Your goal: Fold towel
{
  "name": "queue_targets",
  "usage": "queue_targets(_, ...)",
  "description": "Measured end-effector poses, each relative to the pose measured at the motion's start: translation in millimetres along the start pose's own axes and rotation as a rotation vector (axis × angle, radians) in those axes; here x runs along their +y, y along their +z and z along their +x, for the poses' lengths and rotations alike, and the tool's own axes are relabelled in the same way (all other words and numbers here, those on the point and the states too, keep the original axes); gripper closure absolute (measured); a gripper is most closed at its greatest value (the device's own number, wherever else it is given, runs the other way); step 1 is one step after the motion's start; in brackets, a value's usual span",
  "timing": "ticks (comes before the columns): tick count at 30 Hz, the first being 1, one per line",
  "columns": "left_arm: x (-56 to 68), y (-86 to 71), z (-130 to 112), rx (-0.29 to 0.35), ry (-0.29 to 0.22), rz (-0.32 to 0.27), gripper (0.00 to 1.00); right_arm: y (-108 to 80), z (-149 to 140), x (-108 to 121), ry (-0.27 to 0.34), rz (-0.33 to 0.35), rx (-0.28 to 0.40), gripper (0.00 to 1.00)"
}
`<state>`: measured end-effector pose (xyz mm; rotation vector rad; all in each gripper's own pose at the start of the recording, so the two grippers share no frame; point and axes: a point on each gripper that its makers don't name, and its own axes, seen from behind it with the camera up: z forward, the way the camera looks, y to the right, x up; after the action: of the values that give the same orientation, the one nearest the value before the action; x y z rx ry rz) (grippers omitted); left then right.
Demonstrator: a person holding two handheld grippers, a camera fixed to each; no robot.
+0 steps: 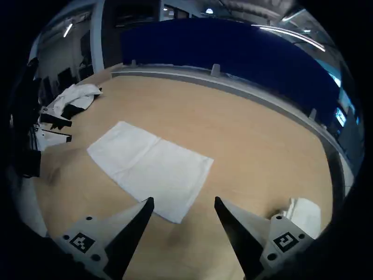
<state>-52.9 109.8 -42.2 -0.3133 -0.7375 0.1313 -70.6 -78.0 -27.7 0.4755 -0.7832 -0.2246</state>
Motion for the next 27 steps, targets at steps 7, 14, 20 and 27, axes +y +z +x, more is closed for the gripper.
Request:
queue_targets(7, -9.4, -20.8, -16.0, -0.001, -0.05, 0.04, 0.1, 4.3, -5.5, -9.5, -0.056, 0.036, -0.026, 0.0)
queue_targets(14, -14.5, -35.9, -30.3, -0.008, -0.073, 0.062, 0.1, 7.8, -8.6, -11.8, -0.072, 0.05, -0.039, 0.0)
queue_targets(20, -16.3, -42.1, -33.6, -0.005, -0.086, 0.071, 0.1, 9.8, -12.9, -12.3, -0.086, 0.052, -0.055, 0.0)
queue_targets(27, -16.7, -49.4, -37.7, -0.003, -0.095, 0.077, 0.1, 17.0, -28.5, -14.9, -0.097, 0.065, -0.094, 0.03)
